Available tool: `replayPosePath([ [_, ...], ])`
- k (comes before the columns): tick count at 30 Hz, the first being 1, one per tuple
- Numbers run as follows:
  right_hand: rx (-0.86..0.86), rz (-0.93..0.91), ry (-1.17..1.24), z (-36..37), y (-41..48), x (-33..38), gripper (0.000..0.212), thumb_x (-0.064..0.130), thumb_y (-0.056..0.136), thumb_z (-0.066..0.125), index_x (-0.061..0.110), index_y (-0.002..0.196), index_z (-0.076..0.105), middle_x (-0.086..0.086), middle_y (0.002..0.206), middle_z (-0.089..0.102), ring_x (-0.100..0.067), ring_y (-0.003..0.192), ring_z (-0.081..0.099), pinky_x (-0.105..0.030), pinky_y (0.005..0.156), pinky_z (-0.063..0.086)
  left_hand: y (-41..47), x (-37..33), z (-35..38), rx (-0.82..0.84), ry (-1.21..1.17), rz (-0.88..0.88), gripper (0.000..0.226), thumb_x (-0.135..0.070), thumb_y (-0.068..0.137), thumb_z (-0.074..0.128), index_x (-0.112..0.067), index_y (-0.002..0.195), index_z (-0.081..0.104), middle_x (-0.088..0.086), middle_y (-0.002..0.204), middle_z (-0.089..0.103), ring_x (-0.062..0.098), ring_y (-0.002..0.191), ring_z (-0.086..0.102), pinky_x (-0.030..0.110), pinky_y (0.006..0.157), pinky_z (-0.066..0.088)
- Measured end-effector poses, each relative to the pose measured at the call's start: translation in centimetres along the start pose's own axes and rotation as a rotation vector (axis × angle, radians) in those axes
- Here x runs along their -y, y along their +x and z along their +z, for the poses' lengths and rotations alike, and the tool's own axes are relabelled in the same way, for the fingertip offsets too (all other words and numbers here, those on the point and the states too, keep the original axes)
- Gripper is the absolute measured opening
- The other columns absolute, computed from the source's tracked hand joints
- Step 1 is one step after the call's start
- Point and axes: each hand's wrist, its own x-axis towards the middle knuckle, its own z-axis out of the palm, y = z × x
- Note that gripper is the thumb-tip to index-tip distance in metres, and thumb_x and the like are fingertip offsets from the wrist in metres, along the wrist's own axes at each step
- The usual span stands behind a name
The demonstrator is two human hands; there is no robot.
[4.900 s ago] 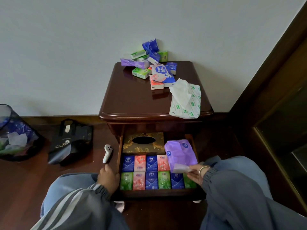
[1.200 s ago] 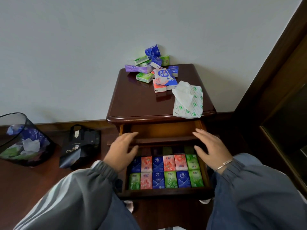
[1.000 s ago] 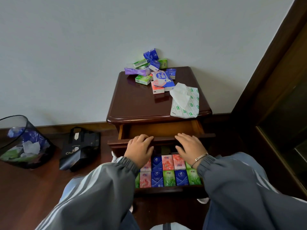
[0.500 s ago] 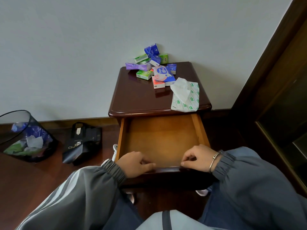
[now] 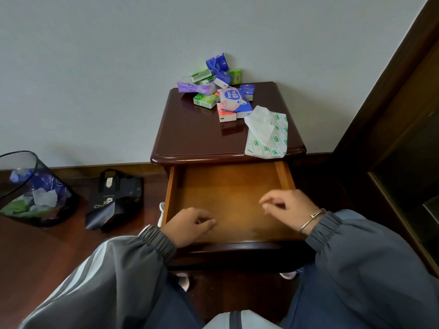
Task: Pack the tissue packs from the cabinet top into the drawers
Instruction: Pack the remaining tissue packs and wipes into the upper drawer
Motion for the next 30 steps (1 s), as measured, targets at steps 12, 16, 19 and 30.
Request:
replayPosePath([
  [12, -0.286, 0.320, -0.287, -4.5, 11.1, -6.6, 0.066, 0.043, 0.095, 0.043, 0.012, 0.148, 0.018, -0.008, 0.157, 0.015, -0.025, 0.144, 0.016, -0.049, 0.113, 0.022, 12.5, -9.3, -5.7, -0.446, -0.165, -0.013, 0.034, -0.033, 0.097, 0.050, -0.012, 0.124, 0.056, 0.002, 0.110, 0.062, 0.014, 0.096, 0.057, 0.024, 0.077, 0.044],
  [16, -0.240, 0.338, -0.314, -3.3, 11.5, -7.7, 0.080, 0.050, 0.091, 0.044, 0.017, 0.150, 0.000, -0.001, 0.159, -0.007, -0.020, 0.146, -0.005, -0.050, 0.115, 0.013, 16.2, -10.8, -4.9, -0.370, -0.221, -0.082, 0.043, -0.031, 0.096, 0.053, -0.003, 0.129, 0.049, 0.009, 0.119, 0.059, 0.025, 0.106, 0.059, 0.032, 0.082, 0.049],
  [19, -0.232, 0.311, -0.316, -3.8, 11.3, -8.2, 0.077, 0.049, 0.092, 0.041, 0.019, 0.150, 0.001, 0.001, 0.159, -0.007, -0.017, 0.146, -0.005, -0.049, 0.115, 0.012, 17.9, -11.8, -4.2, -0.396, -0.345, -0.114, 0.038, -0.028, 0.093, 0.059, -0.003, 0.119, 0.049, 0.005, 0.107, 0.057, 0.026, 0.103, 0.061, 0.029, 0.070, 0.048],
  [30, -0.192, 0.246, -0.296, -5.1, 10.3, -8.4, 0.068, 0.048, 0.096, 0.036, 0.021, 0.150, 0.005, 0.002, 0.159, -0.004, -0.015, 0.146, -0.001, -0.044, 0.118, 0.014, 16.1, -9.7, -5.9, -0.451, -0.823, -0.122, 0.014, -0.009, 0.093, 0.056, -0.010, 0.107, 0.060, 0.008, 0.101, 0.071, 0.020, 0.083, 0.071, 0.034, 0.064, 0.061],
])
